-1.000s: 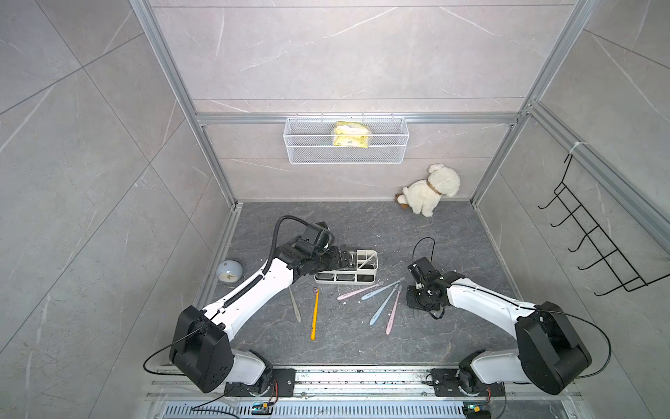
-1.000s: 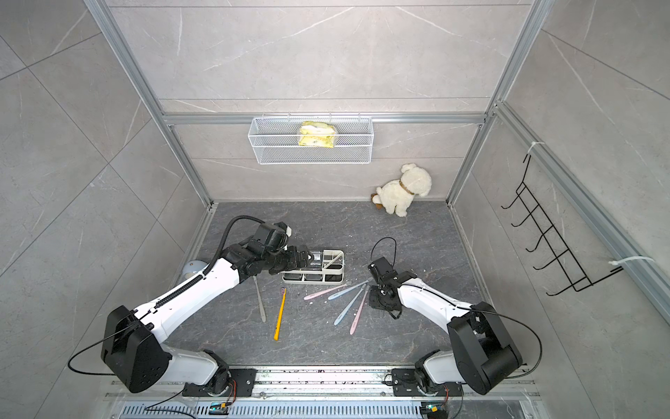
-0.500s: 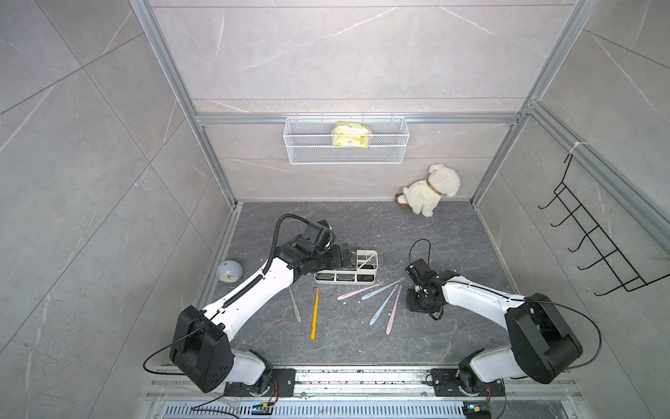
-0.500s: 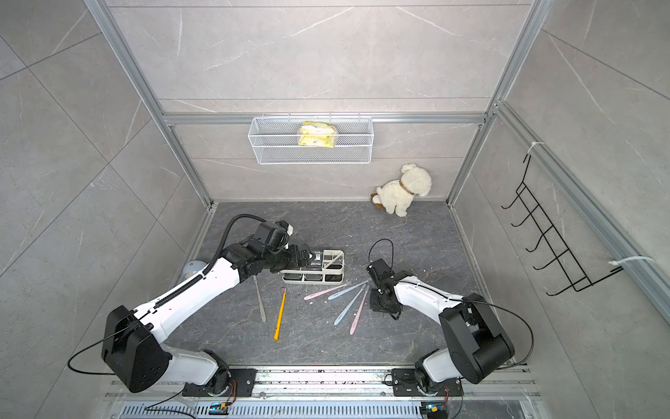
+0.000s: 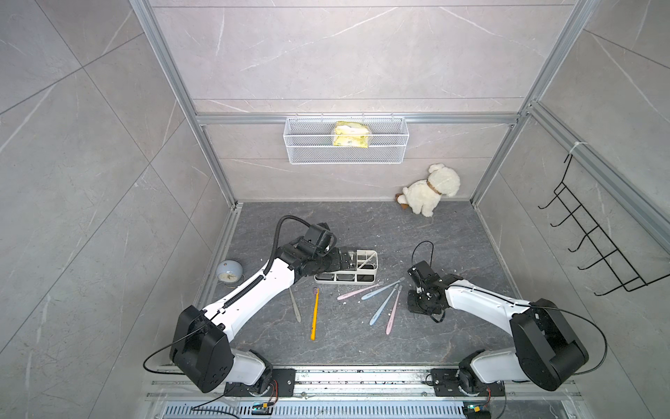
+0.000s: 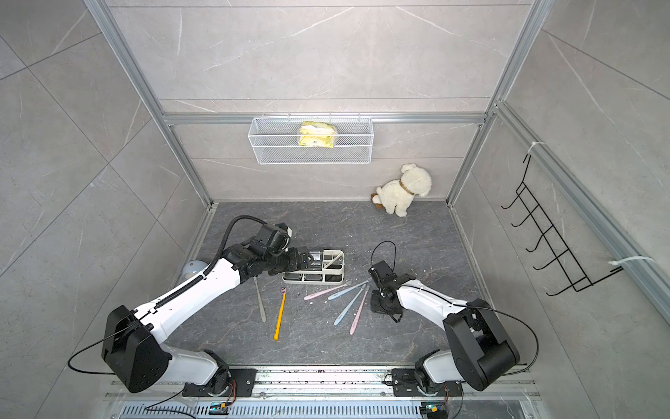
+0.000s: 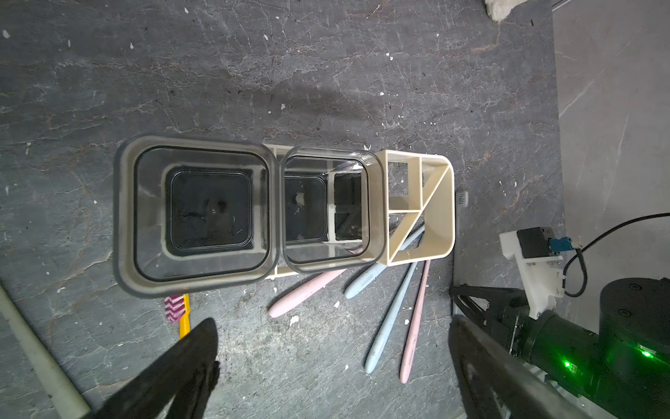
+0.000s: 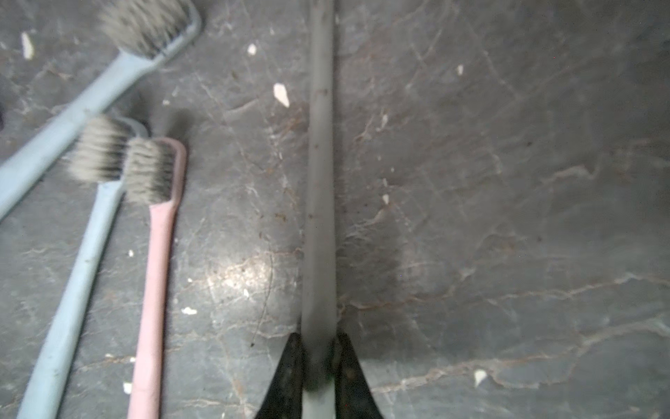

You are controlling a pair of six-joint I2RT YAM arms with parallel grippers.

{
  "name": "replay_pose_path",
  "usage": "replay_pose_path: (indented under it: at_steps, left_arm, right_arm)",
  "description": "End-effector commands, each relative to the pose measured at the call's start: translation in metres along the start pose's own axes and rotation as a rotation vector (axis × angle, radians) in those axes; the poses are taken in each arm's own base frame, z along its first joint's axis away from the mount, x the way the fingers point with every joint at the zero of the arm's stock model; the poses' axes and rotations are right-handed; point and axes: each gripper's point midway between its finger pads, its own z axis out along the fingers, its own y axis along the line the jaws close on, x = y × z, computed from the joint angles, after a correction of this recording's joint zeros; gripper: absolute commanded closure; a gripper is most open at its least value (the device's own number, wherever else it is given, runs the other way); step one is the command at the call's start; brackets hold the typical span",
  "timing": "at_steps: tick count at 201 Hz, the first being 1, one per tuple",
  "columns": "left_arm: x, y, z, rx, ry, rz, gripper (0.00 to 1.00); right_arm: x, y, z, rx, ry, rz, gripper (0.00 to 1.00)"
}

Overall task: Place the toothbrush into the toothbrush holder
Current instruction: Pick up the toothbrush from the center of the board.

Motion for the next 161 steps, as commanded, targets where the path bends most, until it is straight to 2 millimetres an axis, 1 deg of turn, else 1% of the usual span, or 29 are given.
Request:
replay_pose_path:
  at_steps: [1, 10, 34, 63, 84, 106, 133, 161]
  left_arm:
    - [-0.007, -0.008, -0.011, 0.016, -0.024, -0.002, 0.01]
    - [-0.006, -0.006, -0.011, 0.001, -0.02, -0.004, 0.01]
    - [-0.003, 0.0, -0.018, -0.077, -0.032, 0.013, 0.01]
    - [-0.004, -0.007, -0.022, -0.052, -0.044, 0.018, 0.0]
    - [-0.009, -0.018, -0.024, -0.012, -0.048, 0.023, 0.01]
    - [-0.013, -0.034, -0.023, 0.051, -0.045, 0.015, 0.01]
    - [-0.017, -0.058, -0.017, 0.158, -0.022, -0.02, 0.01]
    - [-0.021, -0.079, -0.007, 0.256, -0.004, -0.063, 0.01]
  right_arm:
    - [0.009, 0.003, -0.001, -0.033, 0.026, 0.02, 0.87]
    - [0.008, 0.004, -0.005, -0.04, 0.018, 0.02, 0.87]
    - [0.004, 0.007, -0.017, -0.062, -0.01, 0.015, 0.87]
    - [0.001, 0.006, -0.029, -0.062, -0.024, 0.012, 0.87]
    - [-0.002, 0.012, -0.037, -0.099, -0.039, 0.008, 0.87]
    - [-0.005, 0.021, -0.051, -0.157, -0.068, 0.003, 0.87]
    - [-0.007, 0.032, -0.07, -0.234, -0.101, -0.002, 0.87]
    - [-0.006, 0.043, -0.089, -0.317, -0.126, -0.031, 0.87]
